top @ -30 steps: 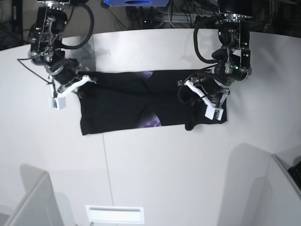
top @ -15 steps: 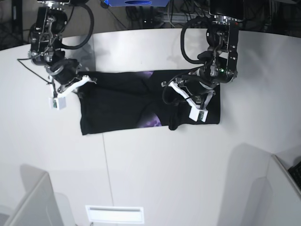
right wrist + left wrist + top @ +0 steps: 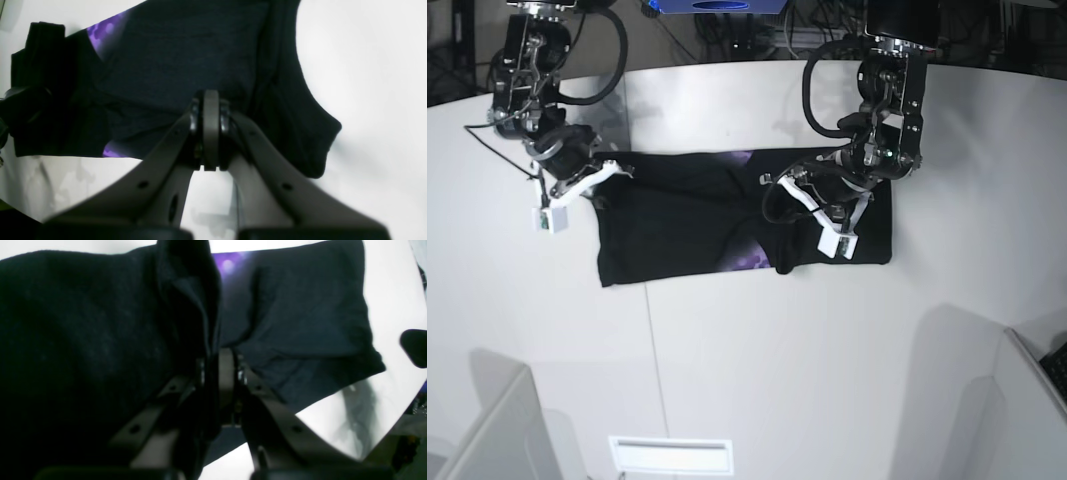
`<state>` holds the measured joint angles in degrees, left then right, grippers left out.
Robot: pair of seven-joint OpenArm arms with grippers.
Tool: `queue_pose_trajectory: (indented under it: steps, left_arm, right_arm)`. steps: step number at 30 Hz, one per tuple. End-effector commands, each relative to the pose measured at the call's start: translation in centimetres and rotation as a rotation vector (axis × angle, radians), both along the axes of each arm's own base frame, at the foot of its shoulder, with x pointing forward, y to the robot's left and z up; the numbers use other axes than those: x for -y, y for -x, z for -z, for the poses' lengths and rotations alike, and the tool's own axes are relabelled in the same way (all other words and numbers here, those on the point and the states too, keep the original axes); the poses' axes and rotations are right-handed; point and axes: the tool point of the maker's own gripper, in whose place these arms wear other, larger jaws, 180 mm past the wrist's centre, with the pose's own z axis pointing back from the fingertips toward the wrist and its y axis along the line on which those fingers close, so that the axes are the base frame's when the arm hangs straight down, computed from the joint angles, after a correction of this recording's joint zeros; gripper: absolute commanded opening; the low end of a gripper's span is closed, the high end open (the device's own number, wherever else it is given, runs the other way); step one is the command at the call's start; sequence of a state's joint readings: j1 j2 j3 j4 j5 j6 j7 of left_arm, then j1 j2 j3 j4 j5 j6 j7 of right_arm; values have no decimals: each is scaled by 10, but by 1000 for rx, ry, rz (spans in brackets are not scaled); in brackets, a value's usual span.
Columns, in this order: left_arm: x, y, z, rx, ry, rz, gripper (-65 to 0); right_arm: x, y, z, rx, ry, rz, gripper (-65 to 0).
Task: Fold the T-shirt properly
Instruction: 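Fold the strip's end held by the left gripper toward the right gripper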
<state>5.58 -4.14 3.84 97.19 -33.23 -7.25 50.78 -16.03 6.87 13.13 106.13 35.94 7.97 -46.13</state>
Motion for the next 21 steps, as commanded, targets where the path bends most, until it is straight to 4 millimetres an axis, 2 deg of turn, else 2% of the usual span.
queue_pose_trajectory:
  steps: [1,16,21]
  left_arm:
    - [2,-8,-12,40,20,-5,-650]
    - [2,-8,-12,40,23,-3,-650]
    - [7,-7,-13,39,35,2,-438]
  right_arm:
    - [1,-8,-11,47,-4,6,-650]
    - [-3,-8,-11,47,-19,10,-650]
    - [-3,-8,-11,47,-19,10,-650]
